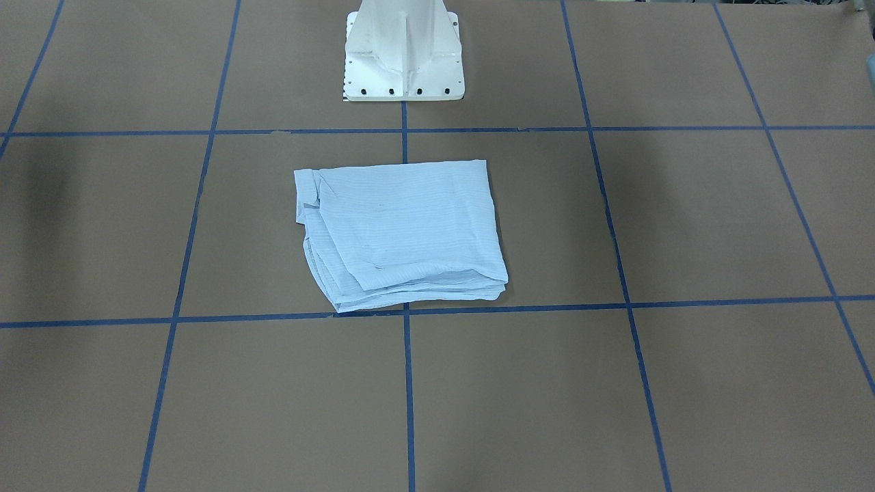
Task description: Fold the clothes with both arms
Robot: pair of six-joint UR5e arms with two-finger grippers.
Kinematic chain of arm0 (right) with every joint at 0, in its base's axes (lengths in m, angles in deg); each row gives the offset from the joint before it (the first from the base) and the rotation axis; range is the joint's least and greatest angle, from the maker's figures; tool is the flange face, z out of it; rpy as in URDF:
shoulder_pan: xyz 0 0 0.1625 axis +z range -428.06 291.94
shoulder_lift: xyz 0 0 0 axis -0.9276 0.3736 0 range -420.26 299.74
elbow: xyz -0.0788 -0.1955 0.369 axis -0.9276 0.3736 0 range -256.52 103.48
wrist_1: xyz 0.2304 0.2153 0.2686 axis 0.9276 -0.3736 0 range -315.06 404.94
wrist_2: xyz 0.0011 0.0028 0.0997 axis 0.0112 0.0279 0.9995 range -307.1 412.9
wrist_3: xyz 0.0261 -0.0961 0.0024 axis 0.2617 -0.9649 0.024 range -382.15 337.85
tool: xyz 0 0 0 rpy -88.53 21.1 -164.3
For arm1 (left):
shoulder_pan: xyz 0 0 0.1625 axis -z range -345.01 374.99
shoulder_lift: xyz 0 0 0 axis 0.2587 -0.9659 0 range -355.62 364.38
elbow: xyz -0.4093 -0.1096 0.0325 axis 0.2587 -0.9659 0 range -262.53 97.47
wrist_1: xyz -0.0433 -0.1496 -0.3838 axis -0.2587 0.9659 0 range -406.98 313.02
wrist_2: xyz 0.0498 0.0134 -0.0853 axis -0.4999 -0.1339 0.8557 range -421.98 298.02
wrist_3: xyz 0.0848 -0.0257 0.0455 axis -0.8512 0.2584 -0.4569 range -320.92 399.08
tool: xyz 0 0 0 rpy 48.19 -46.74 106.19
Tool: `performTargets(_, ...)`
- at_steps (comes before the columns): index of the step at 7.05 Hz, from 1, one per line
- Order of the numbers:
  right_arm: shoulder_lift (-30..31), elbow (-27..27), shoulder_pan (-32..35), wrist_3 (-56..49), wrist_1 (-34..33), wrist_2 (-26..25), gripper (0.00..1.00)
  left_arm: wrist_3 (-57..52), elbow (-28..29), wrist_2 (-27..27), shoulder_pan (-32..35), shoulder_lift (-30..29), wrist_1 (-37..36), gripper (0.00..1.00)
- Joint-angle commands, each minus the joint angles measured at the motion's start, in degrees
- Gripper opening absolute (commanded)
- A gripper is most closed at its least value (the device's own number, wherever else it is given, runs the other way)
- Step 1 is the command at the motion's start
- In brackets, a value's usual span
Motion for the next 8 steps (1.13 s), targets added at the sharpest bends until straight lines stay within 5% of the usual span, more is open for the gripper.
performTargets(1, 1.6, -0.1, 2.2, -1.5, 0.7, 0.3, 1.00, -2.3, 3.3, 2.9, 1.7, 4.0, 4.1, 1.00)
performTargets(4, 5.7, 0.0, 3.7, -0.9, 2.1, 0.4, 1.00, -2.9, 6.2, 2.9, 1.8, 6.6, 12.1, 1.00)
performTargets(8, 6.0, 0.8, 3.8, -0.6, 1.7, 0.6, 1.00, -2.8, 3.5, 3.1, 1.9, 8.0, 3.9, 1.00)
